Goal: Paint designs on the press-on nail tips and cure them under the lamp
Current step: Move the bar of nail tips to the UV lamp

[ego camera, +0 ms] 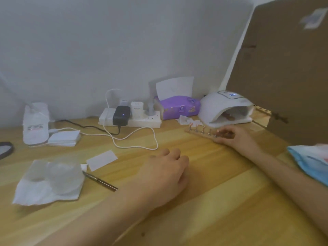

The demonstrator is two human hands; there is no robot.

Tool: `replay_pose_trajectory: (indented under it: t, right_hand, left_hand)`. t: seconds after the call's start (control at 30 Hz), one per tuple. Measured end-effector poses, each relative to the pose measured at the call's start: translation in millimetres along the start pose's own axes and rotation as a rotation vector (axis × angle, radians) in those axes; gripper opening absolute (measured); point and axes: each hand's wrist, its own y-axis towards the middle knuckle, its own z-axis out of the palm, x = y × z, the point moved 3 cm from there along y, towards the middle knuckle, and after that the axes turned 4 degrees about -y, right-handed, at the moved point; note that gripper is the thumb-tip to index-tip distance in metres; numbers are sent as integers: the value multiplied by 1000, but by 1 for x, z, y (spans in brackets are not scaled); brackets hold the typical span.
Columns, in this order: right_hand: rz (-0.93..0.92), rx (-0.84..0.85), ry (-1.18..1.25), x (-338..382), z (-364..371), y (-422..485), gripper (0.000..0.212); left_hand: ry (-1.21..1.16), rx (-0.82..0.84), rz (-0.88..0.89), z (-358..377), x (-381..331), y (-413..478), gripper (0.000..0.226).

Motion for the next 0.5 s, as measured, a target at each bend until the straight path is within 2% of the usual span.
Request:
replay_pose_trajectory:
  t: [0.03,0.13,0.23,0.3,0.5]
  right_hand:
    - [5,55,25,-1,-1,2,23]
    - [-13,185,48,-8,-10,5,22]
    - [-7,-47,-107,-28,-26,12,24]
    - [43,-122,-238,-42,-30,17,28]
    - [85,18,-454,-51,-21,41,40]
  left_hand:
    - [11,83,-61,9,-3,18,25]
    - [-31,168,-176,21,5,49,28]
    - [-125,245,-226,32,15,59,30]
    - [-194,238,-235,36,20,61,30]
    - [-337,246,-293,35,35,63,29]
